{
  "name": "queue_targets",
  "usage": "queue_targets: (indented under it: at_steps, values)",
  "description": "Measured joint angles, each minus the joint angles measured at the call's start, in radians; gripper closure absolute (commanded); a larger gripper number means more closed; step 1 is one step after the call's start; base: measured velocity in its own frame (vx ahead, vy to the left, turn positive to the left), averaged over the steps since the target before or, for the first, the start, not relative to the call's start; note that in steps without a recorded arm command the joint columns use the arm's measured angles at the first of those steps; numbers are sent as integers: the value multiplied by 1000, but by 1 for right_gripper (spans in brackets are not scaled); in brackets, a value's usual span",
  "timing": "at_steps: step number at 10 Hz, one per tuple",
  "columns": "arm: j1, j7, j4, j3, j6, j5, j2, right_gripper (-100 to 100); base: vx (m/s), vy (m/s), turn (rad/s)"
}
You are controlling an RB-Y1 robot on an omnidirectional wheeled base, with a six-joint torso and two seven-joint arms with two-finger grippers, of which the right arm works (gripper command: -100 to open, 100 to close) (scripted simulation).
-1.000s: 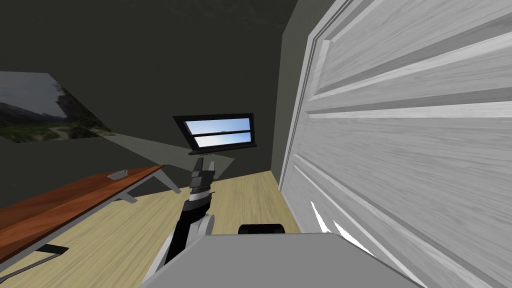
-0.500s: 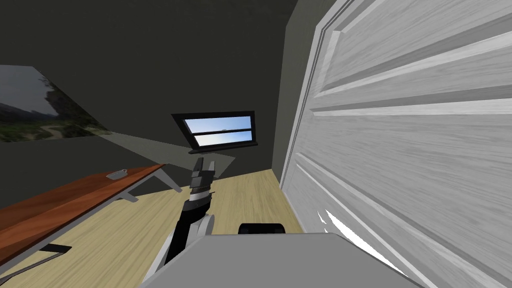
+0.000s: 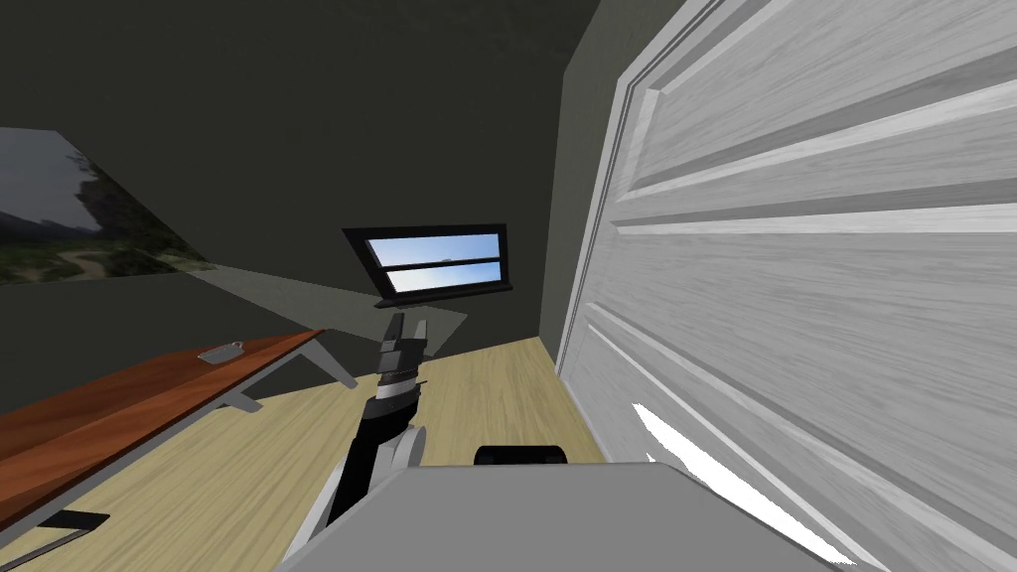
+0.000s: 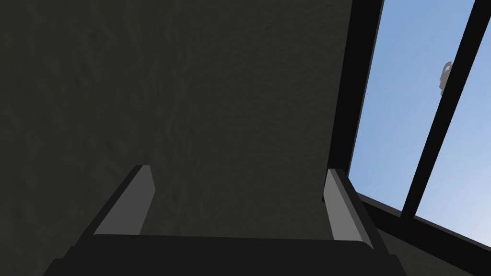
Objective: Pull the door open
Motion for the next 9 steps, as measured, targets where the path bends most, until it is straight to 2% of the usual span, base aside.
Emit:
queue_targets:
  at_steps: [1, 2, 3, 4, 5, 6, 7, 8, 9]
  values:
    - [0, 10, 37, -1, -17, -8, -13, 100, -19, 47, -47]
    - [2, 12, 37, -1, -15, -12, -7, 100, -17, 74, -52]
    - [2, 7, 5, 2, 4, -15, 10, 100, -8, 71, 9]
    - [16, 15, 82, 3, -22, -19, -25, 100, -7, 29, -20]
    - [20, 12, 75, 4, -25, -18, -13, 100, -2, 19, 3]
    - [18, 0, 30, 6, -3, -16, 11, 100, -1, 64, -47]
    - [26, 5, 62, 12, -13, -24, -8, 100, -18, 72, -96]
    - [25, 12, 61, 14, -14, -29, -8, 100, -21, 39, -36]
    - [21, -5, -39, 18, 27, -27, 46, 100, -15, 13, 19]
